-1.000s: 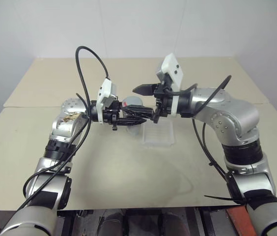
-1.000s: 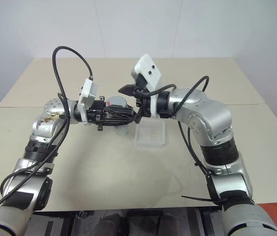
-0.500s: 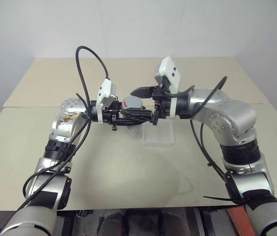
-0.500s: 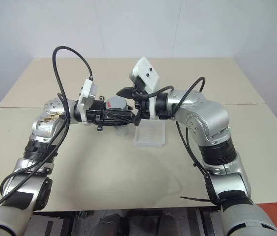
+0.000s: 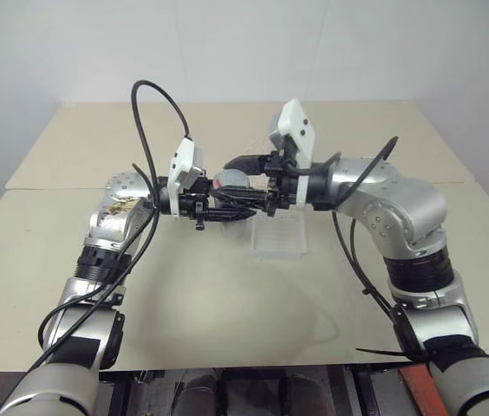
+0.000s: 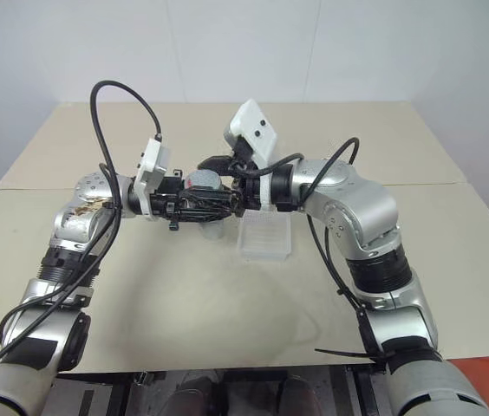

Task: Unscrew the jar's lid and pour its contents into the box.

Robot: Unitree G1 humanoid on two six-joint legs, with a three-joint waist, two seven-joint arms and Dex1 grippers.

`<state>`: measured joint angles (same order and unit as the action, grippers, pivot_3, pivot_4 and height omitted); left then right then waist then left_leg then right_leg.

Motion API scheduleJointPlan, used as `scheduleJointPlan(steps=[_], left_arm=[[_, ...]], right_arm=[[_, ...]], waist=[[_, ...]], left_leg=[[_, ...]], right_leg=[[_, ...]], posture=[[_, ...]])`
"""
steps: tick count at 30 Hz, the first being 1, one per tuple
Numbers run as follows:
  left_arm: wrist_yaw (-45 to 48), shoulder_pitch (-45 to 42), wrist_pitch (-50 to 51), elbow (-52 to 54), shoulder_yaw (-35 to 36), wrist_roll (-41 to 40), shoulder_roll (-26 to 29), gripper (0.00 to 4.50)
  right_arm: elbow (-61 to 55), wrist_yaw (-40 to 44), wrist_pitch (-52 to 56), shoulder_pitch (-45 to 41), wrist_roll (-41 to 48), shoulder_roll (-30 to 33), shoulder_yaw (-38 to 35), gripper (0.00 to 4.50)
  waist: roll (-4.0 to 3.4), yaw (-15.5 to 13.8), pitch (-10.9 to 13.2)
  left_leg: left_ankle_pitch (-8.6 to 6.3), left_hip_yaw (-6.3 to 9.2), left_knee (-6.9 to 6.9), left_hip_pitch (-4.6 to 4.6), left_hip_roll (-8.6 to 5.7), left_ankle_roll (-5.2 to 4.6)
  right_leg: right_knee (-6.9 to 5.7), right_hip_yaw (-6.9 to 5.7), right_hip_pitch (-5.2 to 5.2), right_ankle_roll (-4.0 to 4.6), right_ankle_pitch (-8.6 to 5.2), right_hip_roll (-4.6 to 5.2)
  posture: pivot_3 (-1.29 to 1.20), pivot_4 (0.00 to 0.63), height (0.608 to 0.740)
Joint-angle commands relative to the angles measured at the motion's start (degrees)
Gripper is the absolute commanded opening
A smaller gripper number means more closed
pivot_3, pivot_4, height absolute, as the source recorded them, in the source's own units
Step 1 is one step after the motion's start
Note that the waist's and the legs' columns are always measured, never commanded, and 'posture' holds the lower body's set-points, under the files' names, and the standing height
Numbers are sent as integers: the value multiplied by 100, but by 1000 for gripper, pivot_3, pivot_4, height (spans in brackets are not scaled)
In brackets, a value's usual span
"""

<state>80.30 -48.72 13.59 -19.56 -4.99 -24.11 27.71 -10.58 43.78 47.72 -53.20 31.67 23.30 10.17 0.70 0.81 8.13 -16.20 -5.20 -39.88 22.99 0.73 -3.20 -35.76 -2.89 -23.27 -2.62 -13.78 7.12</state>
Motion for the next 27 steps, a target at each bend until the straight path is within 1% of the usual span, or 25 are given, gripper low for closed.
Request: scheduleJointPlan(steps=[1, 5, 8, 12, 15, 16, 17, 20, 23, 27], left_arm=[[98, -72, -41, 169, 80, -48, 45, 2030], [186, -43, -13, 220, 70, -66, 57, 2030], [336, -55, -17, 245, 43, -90, 78, 2030], [645, -102, 42, 287, 42, -225, 70, 2030], [1047, -131, 152, 445, 21, -446, 51, 2030], [1148, -144, 196, 495, 6, -523, 48, 2030], [1196, -151, 249, 571, -36, -624, 68, 2030], [1220, -154, 379, 770, -143, -878, 134, 2030], [1220, -109, 414, 928, -179, -977, 172, 2030], [1198, -20, 402, 985, -96, -881, 188, 2030]], right_arm=[[-164, 43, -418, -37, -87, -35, -184, 2751], [-115, 187, -624, 2, -110, -36, -186, 2751], [56, 795, -1031, 33, -71, 32, -158, 2751], [673, 2277, -1646, -7, 110, 200, -97, 2751], [1625, 3904, -2077, -328, 207, 246, 97, 2751], [1978, 4376, -2222, -466, 181, 224, 176, 2751], [2309, 4665, -2365, -613, 227, 218, 321, 2751], [3108, 4872, -2814, -1002, 518, 231, 876, 2751], [3846, 4872, -3295, -1321, 563, 38, 1208, 2751], [4315, 4872, -3620, -1511, 522, -134, 1234, 2751]], waist=[[0, 0, 0], [0, 0, 0], [0, 2, 0], [0, -4, 0], [0, 9, 0], [0, 16, 0], [0, 20, 0], [-1, 67, 0], [-1, 125, 0], [-1, 151, 1]], left_leg=[[0, 0, -1, -1, 0, 0], [0, 0, -1, 0, 0, 0], [0, 0, -1, -1, -1, 0], [0, 0, -2, -1, -3, 0], [0, -1, -4, -2, -3, 0], [0, -1, -3, -4, -2, 0], [0, -2, -4, -4, -2, 0], [0, -3, -2, -11, 1, 0], [1, -2, -2, -13, 8, 1], [1, -2, -4, -12, 8, 1]], right_leg=[[0, 0, 0, 0, 0, 0], [0, 0, 0, 0, 0, 0], [0, 0, 0, 0, 0, 0], [0, 0, 2, 0, 0, 0], [1, 1, 3, 0, 0, -1], [1, 1, 3, 0, 0, -1], [1, 2, 3, 0, 0, -3], [-3, 7, 3, 0, 0, -4], [-9, 8, 2, 0, 0, -4], [-10, 8, 2, 0, 0, -2]], posture=[[0, 150, 740], [0, 150, 740], [0, 150, 740], [0, 150, 740], [0, 150, 740], [0, 150, 740], [0, 150, 740], [0, 150, 740], [0, 150, 740], [0, 150, 740]])
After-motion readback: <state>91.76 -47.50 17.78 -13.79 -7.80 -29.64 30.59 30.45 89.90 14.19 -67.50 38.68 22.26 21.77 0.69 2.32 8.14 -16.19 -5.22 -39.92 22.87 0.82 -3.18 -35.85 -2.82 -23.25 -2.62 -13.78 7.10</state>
